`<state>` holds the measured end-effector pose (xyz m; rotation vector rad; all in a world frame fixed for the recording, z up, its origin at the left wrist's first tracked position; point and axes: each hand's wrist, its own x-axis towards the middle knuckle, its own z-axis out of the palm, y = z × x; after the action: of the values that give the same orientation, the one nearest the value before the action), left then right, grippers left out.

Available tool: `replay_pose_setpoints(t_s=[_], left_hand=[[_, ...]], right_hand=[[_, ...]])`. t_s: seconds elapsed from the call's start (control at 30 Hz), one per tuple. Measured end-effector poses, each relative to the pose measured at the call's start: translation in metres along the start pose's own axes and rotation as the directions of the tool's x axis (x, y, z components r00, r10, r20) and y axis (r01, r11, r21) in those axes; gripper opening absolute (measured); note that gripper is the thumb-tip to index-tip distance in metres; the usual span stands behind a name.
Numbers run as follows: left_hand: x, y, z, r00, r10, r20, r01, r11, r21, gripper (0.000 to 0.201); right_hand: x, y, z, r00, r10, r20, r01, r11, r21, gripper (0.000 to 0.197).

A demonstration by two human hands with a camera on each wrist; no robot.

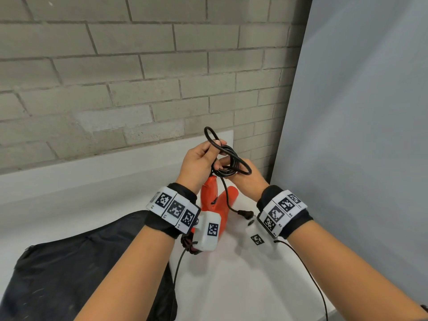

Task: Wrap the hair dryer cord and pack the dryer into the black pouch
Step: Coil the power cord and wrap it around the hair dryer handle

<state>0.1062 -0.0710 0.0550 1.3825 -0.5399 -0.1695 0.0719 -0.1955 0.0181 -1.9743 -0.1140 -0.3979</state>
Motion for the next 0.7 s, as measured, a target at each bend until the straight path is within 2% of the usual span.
replay_pose_setpoints(t_s=[0.1,0.17,0.2,0.27,0.33,0.4,0.47,0.53,0.6,0.63,0.7], left_hand=[[-0.003,0.000,0.000,1.000,0.028,0.007,-0.028,0.999,0.022,0.028],[-0.003,0.000,0.000,0.999,0.037,-0.015,-0.037,0.999,0.011,0.030],[-0.003,-0.001,0.000,0.999,0.038,-0.030,-0.039,0.999,-0.006,0.029],[-0.003,-0.001,-0.002,0.998,0.050,-0.039,-0.051,0.998,-0.028,0.026],[-0.003,-0.002,-0.004,0.997,0.071,-0.021,-0.072,0.997,-0.017,0.025],[-0.004,-0.002,-0.003,0.997,0.083,0.001,-0.083,0.997,0.000,0.024],[-0.003,-0.003,0.000,0.996,0.090,0.015,-0.090,0.996,-0.003,0.022],[-0.002,-0.004,0.003,0.995,0.096,0.026,-0.096,0.995,-0.003,0.019],[-0.001,-0.004,0.004,0.994,0.100,0.036,-0.100,0.995,0.008,0.018],[0.000,-0.003,0.005,0.994,0.101,0.031,-0.101,0.995,0.013,0.018],[0.003,-0.002,0.003,0.994,0.105,0.007,-0.105,0.994,0.030,0.020]], right_hand=[[0.000,0.007,0.000,0.993,0.037,-0.115,-0.056,0.985,-0.166,0.014],[0.002,0.026,-0.004,0.978,0.140,-0.153,-0.182,0.934,-0.307,0.014],[0.003,0.039,-0.007,0.957,0.238,-0.165,-0.285,0.872,-0.398,0.016],[-0.002,0.068,-0.015,0.875,0.446,-0.189,-0.463,0.656,-0.596,0.020],[-0.014,0.087,-0.018,0.790,0.573,-0.216,-0.536,0.476,-0.697,0.022],[-0.019,0.097,-0.017,0.761,0.611,-0.220,-0.552,0.429,-0.716,0.023],[-0.017,0.096,-0.014,0.791,0.576,-0.206,-0.530,0.476,-0.702,0.026],[-0.013,0.083,-0.012,0.876,0.467,-0.122,-0.443,0.677,-0.588,0.039],[-0.012,0.054,-0.010,0.960,0.279,0.003,-0.260,0.897,-0.359,0.049],[-0.012,0.039,-0.008,0.981,0.188,0.044,-0.171,0.950,-0.261,0.048],[-0.010,0.020,-0.006,0.998,0.033,0.061,-0.028,0.995,-0.092,0.030]])
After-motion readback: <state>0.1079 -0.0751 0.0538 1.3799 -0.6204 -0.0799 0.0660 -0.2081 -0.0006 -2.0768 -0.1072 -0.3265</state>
